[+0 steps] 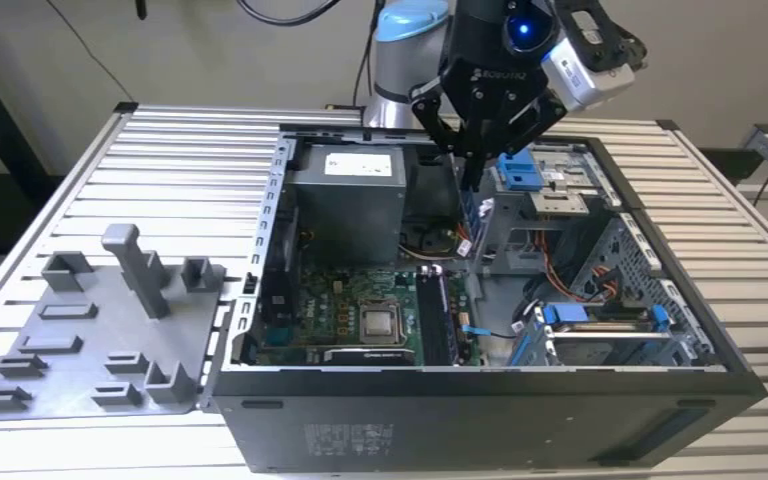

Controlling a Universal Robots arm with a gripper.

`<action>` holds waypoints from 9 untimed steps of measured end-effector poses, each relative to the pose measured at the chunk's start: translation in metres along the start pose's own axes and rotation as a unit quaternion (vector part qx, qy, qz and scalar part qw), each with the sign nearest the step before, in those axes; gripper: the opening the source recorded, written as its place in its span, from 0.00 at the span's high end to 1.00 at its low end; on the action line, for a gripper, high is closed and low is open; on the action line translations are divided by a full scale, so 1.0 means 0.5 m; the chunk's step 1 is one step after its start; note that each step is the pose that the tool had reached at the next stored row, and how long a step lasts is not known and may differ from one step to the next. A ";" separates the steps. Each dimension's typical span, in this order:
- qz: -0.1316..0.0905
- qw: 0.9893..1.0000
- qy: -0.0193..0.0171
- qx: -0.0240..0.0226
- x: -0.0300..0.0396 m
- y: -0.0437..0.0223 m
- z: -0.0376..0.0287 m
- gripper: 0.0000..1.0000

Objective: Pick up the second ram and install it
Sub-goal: 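Insert the second ram into the second slot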

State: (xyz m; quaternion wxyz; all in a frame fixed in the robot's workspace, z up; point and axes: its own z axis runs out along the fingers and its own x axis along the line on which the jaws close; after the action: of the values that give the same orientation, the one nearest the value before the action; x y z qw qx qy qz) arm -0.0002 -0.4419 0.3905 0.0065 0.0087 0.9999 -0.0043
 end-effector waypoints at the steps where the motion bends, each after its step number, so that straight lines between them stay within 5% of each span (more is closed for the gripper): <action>1: 0.000 1.000 0.000 0.000 0.000 0.000 0.001 0.87; 9: 0.000 1.000 0.000 0.000 0.000 0.000 0.002 0.87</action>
State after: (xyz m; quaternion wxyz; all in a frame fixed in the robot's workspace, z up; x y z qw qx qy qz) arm -0.0002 -0.4419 0.3895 0.0065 0.0087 0.9999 -0.0045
